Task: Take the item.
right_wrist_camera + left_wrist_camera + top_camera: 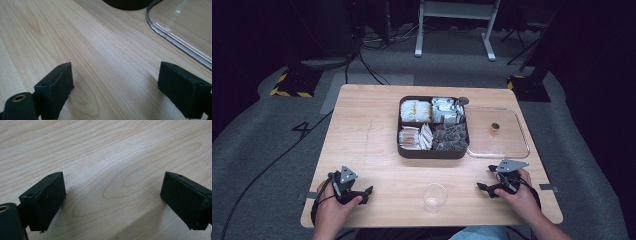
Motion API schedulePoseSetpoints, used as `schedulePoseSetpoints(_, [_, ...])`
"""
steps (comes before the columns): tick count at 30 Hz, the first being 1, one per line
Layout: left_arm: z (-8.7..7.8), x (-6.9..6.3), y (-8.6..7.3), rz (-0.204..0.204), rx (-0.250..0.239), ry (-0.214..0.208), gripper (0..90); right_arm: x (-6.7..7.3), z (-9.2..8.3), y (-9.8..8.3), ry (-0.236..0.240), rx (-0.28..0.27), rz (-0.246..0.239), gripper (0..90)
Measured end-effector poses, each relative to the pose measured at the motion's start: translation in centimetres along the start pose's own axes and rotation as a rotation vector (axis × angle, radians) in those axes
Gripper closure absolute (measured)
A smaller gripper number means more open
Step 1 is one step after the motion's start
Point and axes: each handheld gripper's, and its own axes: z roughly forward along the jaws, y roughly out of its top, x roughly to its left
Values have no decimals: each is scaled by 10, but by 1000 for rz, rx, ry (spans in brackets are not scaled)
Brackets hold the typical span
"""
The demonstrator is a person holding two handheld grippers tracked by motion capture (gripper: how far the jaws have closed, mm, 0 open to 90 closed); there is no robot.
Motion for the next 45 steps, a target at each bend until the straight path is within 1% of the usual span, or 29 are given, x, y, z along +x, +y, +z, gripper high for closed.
schedulePoseSetpoints(1, [0, 0, 0, 2, 3, -2, 49, 0, 0, 0, 0, 0, 0, 129])
schedulePoseSetpoints(7, [0, 1, 0, 4, 1, -3, 50, 0, 0, 0, 0, 0, 0, 130])
schedulePoseSetpoints(8, [-1, 2, 0, 16, 4, -7, 55, 0, 0, 0, 0, 0, 0, 130])
schedulePoseSetpoints(9, [-1, 2, 0, 24, -8, -16, 125, 0, 0, 0, 0, 0, 0, 130])
schedulePoseSetpoints(10, [-3, 2, -1, 30, -19, -23, 125, 0, 0, 0, 0, 0, 0, 130])
schedulePoseSetpoints(11, [-3, 3, 0, 30, -21, -22, 200, 0, 0, 0, 0, 0, 0, 130])
schedulePoseSetpoints(12, [-3, 2, 1, 28, -13, -19, 205, 0, 0, 0, 0, 0, 0, 130])
schedulePoseSetpoints(13, [-5, 0, 3, 27, 5, -20, 225, 0, 0, 0, 0, -1, 0, 130])
schedulePoseSetpoints(14, [-5, 0, 3, 27, 5, -20, 267, 0, 0, 0, 0, -1, 0, 130])
schedulePoseSetpoints(15, [-6, -2, 5, 26, 23, -16, 267, 0, 0, 0, 0, 0, 0, 130])
schedulePoseSetpoints(16, [-9, -6, 8, 11, 41, -15, 317, 0, 0, 0, 0, 0, 0, 130])
schedulePoseSetpoints(17, [-10, -8, 10, 6, 42, -14, 328, 0, 0, 0, 0, -1, 0, 131])
schedulePoseSetpoints(18, [-13, -11, 12, -6, 33, -12, 328, 0, 0, 0, 0, -1, 0, 133])
schedulePoseSetpoints(21, [-20, -18, 21, -21, 3, -13, 317, 1, -1, -1, -1, -4, -1, 147])
schedulePoseSetpoints(22, [-22, -19, 25, -17, -5, -8, 317, 1, -1, -1, -1, -4, -1, 147])
schedulePoseSetpoints(23, [-24, -22, 28, -32, -7, 11, 291, 1, -1, -1, -1, -4, -1, 147])
schedulePoseSetpoints(24, [-25, -24, 31, -31, 4, 24, 264, 1, -1, -1, -1, -4, 0, 147])
schedulePoseSetpoints(25, [-27, -25, 35, -27, 9, 31, 265, 1, -1, -1, -1, -4, -1, 147])
schedulePoseSetpoints(26, [-28, -26, 38, -36, -5, 26, 265, 1, -1, -1, -1, -4, -1, 147])
schedulePoseSetpoints(27, [-29, -27, 41, -42, -20, 12, 265, 1, -1, -1, -1, -4, 0, 147])
schedulePoseSetpoints(29, [-31, -29, 48, -55, -34, -7, 282, 1, -1, -1, -1, -5, 1, 147])
schedulePoseSetpoints(33, [-33, -32, 65, -30, -30, -8, 333, 1, -1, -1, -1, -4, -1, 147])
schedulePoseSetpoints(35, [-34, -32, 74, -24, -36, -1, 329, 1, -1, -1, -1, -4, -1, 147])
schedulePoseSetpoints(36, [-35, -33, 81, -32, -45, -2, 329, 1, -1, -1, -1, -4, -1, 147])
schedulePoseSetpoints(37, [-35, -33, 81, -32, -45, -2, 329, 1, -1, -1, -1, -4, -1, 147])
schedulePoseSetpoints(41, [-36, -34, 99, -43, -80, -2, 328, 1, -1, -1, -1, -4, -1, 147])
schedulePoseSetpoints(45, [-32, -30, 117, -42, -106, -1, 330, 1, -1, -1, -1, -5, -1, 147])
